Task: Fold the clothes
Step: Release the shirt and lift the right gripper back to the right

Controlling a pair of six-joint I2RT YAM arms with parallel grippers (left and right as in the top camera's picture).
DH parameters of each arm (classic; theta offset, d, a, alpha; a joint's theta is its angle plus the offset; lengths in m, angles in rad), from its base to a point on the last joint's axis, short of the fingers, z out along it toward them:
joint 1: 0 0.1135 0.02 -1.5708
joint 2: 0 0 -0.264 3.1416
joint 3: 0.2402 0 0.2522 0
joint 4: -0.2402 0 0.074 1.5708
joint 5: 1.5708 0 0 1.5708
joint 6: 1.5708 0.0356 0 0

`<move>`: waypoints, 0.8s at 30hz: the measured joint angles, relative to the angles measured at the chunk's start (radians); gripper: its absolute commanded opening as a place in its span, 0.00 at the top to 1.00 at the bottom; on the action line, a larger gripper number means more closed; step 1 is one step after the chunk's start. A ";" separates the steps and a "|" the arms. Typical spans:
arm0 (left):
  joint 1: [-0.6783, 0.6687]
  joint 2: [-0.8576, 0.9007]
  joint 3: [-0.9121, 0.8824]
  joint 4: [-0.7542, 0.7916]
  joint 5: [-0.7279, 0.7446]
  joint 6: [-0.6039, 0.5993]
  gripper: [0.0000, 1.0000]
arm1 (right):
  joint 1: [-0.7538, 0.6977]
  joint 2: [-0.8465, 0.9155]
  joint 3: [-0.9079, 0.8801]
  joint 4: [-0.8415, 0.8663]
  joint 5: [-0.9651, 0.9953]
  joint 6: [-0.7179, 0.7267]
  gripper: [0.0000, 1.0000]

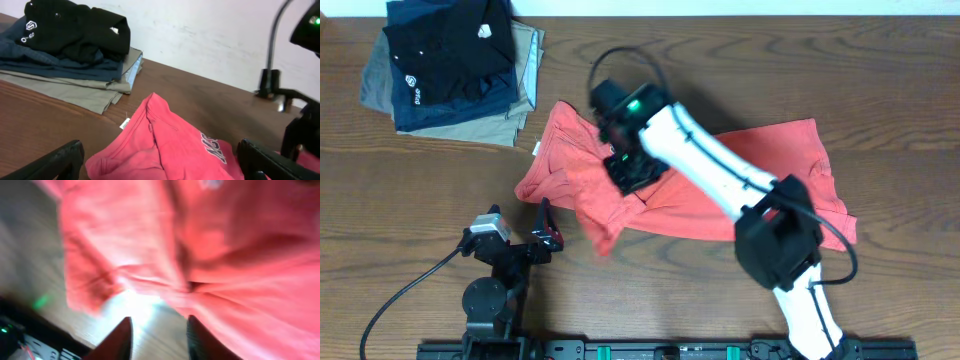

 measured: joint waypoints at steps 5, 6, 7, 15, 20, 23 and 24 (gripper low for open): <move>0.000 0.000 0.000 0.000 0.000 0.000 0.02 | -0.126 -0.007 0.000 -0.068 -0.042 -0.062 0.01; 0.000 0.000 0.000 0.000 0.000 0.000 0.02 | -0.143 -0.012 -0.001 -0.084 -0.035 -0.072 0.01; 0.000 0.000 0.000 0.000 0.000 0.000 0.02 | -0.154 -0.016 -0.001 -0.096 -0.024 -0.077 0.01; 0.000 0.000 0.000 0.000 0.000 0.000 0.02 | -0.343 -0.056 -0.001 -0.152 0.071 -0.068 0.01; 0.000 0.000 0.000 0.000 0.000 0.000 0.02 | -0.547 -0.056 -0.001 -0.130 0.133 -0.036 0.01; 0.000 0.000 0.000 0.000 0.000 0.000 0.02 | -0.650 -0.056 -0.002 -0.134 0.143 -0.027 0.01; 0.000 0.000 0.000 0.000 0.000 0.000 0.02 | -0.671 -0.056 -0.003 -0.135 0.143 -0.024 0.01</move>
